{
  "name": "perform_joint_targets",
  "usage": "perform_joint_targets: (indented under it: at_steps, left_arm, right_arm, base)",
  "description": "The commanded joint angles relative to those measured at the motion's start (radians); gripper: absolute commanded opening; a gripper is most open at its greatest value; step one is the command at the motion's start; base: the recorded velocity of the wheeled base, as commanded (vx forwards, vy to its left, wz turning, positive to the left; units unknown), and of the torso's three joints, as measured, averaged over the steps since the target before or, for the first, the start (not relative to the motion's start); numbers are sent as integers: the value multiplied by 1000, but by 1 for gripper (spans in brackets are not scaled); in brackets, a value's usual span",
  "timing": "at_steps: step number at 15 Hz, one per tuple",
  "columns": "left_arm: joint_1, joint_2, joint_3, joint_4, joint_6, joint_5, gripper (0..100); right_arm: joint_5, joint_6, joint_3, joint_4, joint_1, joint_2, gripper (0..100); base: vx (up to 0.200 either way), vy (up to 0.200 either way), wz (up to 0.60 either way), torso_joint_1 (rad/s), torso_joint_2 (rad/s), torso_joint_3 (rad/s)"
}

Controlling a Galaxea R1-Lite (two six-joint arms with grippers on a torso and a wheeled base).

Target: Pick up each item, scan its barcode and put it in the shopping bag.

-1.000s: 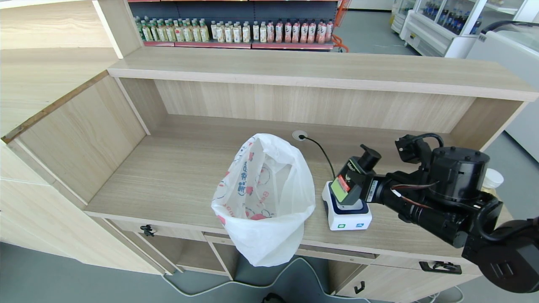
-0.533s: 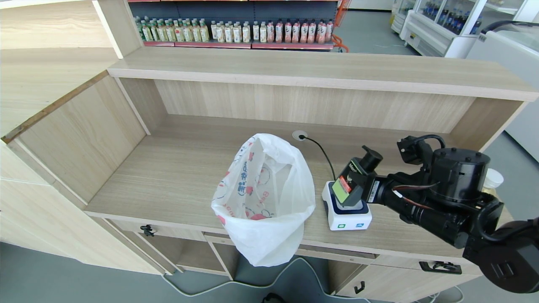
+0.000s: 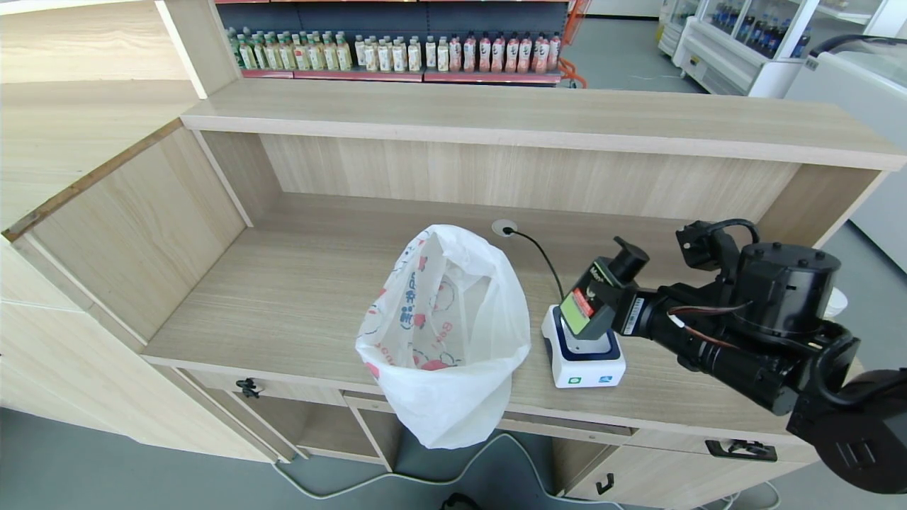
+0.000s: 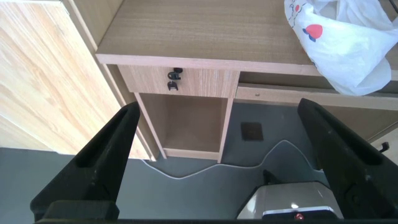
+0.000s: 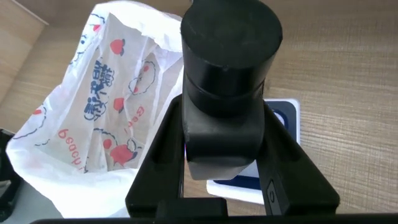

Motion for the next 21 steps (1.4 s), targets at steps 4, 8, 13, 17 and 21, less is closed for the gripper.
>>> perform_joint_targets:
  at_steps: [4, 8, 13, 17, 21]
  left_arm:
    - [0, 2, 0, 0, -1, 0, 100]
    - [0, 2, 0, 0, -1, 0, 100]
    - [0, 2, 0, 0, -2, 0, 100]
    - [0, 2, 0, 0, -2, 0, 100]
    - [0, 2, 0, 0, -2, 0, 100]
  right_arm:
    - [43, -93, -43, -4, 6, -80, 0]
    - [60, -123, -110, -3, 29, -23, 0]
    - [60, -192, -166, -7, 52, 122, 0]
    - [55, -267, -161, -118, 52, 217, 0]
    - [60, -268, -161, -190, 60, 279, 0]
  base:
    - [0, 200, 0, -1, 0, 4]
    - [0, 200, 0, 6, 0, 1]
    - [0, 200, 0, 3, 3, 2]
    - [0, 0, 0, 0, 0, 0]
    - [0, 0, 0, 0, 0, 0]
